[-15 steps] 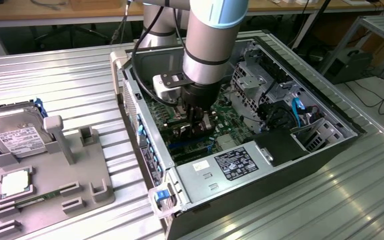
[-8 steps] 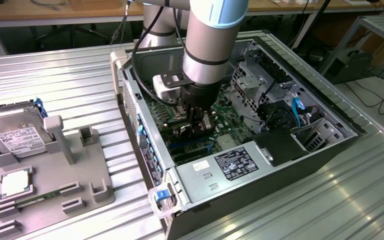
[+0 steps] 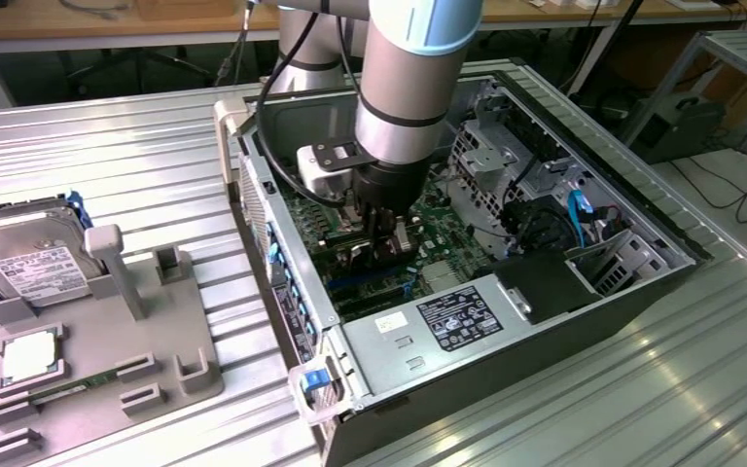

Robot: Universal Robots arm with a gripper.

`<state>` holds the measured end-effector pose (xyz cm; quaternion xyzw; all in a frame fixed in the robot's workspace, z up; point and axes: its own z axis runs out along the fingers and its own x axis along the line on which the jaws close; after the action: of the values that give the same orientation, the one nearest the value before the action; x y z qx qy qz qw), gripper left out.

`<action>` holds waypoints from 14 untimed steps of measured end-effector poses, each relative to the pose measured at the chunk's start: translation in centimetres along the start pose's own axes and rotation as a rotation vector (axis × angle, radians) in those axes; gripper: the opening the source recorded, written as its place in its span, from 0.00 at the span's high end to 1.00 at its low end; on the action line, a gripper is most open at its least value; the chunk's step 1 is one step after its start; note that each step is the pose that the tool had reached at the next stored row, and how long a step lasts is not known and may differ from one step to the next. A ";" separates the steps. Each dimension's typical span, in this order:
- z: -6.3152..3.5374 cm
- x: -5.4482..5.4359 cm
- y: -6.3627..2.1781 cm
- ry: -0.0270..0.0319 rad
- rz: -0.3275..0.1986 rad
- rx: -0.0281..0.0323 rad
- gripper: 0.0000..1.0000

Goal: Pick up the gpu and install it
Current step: 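Insert the gpu into the slot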

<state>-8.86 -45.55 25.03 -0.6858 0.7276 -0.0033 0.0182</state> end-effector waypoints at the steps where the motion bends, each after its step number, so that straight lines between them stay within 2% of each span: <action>1: 0.00 0.0 0.00 0.0001 0.000 0.0000 0.73; 7: -0.24 0.0 -0.01 -0.0014 0.000 0.0007 0.73; 14: -0.61 0.0 -0.02 0.0003 0.000 0.0001 0.73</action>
<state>-8.85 -45.53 25.64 -0.6858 0.7276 -0.0034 0.0181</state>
